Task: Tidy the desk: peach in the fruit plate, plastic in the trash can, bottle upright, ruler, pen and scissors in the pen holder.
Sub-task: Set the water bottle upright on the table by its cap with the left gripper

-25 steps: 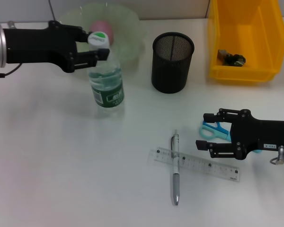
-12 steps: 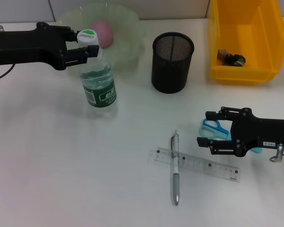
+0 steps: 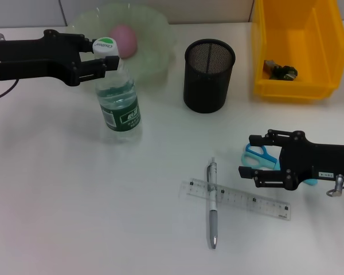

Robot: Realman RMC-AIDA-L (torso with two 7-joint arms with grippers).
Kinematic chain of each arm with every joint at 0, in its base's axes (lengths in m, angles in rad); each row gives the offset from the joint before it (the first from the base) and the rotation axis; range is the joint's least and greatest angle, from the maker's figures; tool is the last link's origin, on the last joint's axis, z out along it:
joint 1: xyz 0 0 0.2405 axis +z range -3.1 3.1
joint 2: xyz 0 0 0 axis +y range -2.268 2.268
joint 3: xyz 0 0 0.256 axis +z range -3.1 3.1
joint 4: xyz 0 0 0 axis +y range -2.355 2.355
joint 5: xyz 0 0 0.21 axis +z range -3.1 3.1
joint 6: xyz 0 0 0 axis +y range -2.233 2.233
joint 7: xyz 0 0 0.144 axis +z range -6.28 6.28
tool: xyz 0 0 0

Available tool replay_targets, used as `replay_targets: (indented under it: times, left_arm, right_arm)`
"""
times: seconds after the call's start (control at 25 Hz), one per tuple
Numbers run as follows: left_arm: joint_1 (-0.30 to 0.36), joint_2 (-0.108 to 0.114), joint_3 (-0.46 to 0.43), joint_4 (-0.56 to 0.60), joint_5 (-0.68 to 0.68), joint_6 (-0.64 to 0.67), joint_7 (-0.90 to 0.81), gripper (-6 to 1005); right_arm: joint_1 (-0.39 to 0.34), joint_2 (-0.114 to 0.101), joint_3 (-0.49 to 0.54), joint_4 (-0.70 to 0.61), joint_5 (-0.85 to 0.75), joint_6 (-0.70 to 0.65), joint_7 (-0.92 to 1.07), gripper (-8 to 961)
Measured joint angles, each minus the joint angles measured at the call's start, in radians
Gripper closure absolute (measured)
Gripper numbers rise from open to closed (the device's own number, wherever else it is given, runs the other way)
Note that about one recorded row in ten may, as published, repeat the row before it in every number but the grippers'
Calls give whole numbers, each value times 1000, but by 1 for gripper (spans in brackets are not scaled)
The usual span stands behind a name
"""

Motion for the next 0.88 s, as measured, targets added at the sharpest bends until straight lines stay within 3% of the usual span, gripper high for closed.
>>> replay_targets:
  times: [0.6, 0.88]
  left_arm:
    - [4, 2, -1, 0, 0, -24, 3, 556]
    - [11, 16, -1, 1, 0, -31, 1, 555]
  right_arm:
    - [-1, 0, 0, 0, 0, -2, 0, 185]
    - [-1, 0, 0, 0, 0, -1, 0, 186]
